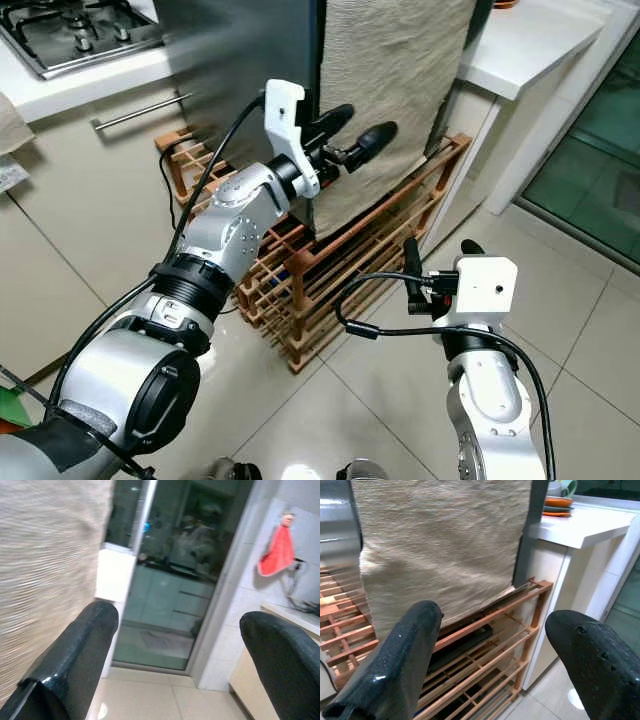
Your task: Restocking fridge
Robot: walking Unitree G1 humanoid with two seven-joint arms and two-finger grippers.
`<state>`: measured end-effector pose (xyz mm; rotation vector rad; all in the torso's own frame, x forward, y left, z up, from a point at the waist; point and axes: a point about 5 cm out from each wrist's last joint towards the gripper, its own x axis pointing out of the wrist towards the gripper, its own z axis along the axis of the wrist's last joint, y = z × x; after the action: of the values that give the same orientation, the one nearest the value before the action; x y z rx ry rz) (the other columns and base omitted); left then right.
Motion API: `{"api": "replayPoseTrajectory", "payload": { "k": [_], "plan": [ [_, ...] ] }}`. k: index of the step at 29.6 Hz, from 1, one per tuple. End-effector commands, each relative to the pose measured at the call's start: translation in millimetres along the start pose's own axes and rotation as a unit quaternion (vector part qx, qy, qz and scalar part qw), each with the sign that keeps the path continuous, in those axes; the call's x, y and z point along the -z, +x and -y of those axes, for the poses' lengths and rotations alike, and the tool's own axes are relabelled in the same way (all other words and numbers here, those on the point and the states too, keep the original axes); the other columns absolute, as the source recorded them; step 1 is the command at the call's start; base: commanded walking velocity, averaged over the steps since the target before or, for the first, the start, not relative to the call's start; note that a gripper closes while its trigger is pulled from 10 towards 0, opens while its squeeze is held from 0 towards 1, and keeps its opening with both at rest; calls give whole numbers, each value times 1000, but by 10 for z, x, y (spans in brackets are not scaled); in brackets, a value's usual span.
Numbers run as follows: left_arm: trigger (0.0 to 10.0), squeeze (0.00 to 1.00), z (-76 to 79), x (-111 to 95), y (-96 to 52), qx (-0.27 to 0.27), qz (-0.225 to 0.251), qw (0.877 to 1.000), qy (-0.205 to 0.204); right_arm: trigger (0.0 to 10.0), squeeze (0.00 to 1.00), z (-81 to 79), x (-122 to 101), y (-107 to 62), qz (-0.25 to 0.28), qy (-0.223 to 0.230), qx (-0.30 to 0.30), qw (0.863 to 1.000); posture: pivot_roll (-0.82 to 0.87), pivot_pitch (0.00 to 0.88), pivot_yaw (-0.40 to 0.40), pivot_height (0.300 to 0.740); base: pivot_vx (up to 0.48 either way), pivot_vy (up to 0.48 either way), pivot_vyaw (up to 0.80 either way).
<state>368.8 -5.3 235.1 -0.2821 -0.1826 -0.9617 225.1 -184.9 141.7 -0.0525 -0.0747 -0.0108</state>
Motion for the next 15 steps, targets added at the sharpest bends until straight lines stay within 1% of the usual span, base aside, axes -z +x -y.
{"api": "replayPoseTrajectory", "payload": {
  "k": [1, 4, 6, 8, 9, 10, 11, 12, 14, 15],
  "plan": [
    [10000, 0, 427, 49, 251, 62, 15, 997, -35, 10000, 82, 13, 4, 15, 0, 1, 5, 1000, -278, 76, 22, 740, 0, 0, 0],
    [10000, 0, 398, 30, 221, 54, 18, 998, -30, 10000, 82, 7, -3, 17, 2, 1, 5, 1000, -278, 76, 22, 740, 0, 0, 0],
    [10000, 0, 364, -4, 144, 46, 27, 998, -27, 10000, 86, 8, -12, 11, 4, 0, 6, 1000, -277, 75, 25, 740, 0, 0, 0],
    [10000, 0, 327, -26, 2, 31, 37, 999, -23, 10000, 82, 20, -17, -3, 5, -1, 8, 1000, -277, 75, 25, 740, 0, 0, 0],
    [10000, 0, 297, -25, -99, 20, 39, 999, -20, 10000, 82, 29, -15, -9, 4, -1, 10, 1000, -277, 75, 25, 740, 0, 0, 0],
    [10000, 0, 247, -16, -251, 2, 40, 999, -12, 10000, 82, 37, -8, -18, 4, -2, 11, 1000, -268, 73, 25, 740, 0, 0, 0],
    [10000, 0, 247, -16, -251, 2, 40, 999, -12, 10000, 82, 37, -8, -18, 4, -2, 11, 1000, -268, 73, 25, 740, 0, 0, 0],
    [10000, 0, 222, -9, -321, -10, 40, 999, -5, 10000, 86, 41, -3, -21, 3, -2, 12, 1000, -259, 68, 28, 740, 0, 0, 0],
    [10000, 0, 158, 21, -491, -44, 36, 998, 4, 10000, 82, 53, 6, -20, 3, -2, 13, 1000, -252, 62, 30, 740, 0, 0, 0],
    [10000, 0, 124, 53, -622, -69, 29, 997, 18, 10000, 82, 60, 8, -15, 4, -2, 14, 1000, -238, 54, 33, 740, 0, 0, 0]
  ]
}}
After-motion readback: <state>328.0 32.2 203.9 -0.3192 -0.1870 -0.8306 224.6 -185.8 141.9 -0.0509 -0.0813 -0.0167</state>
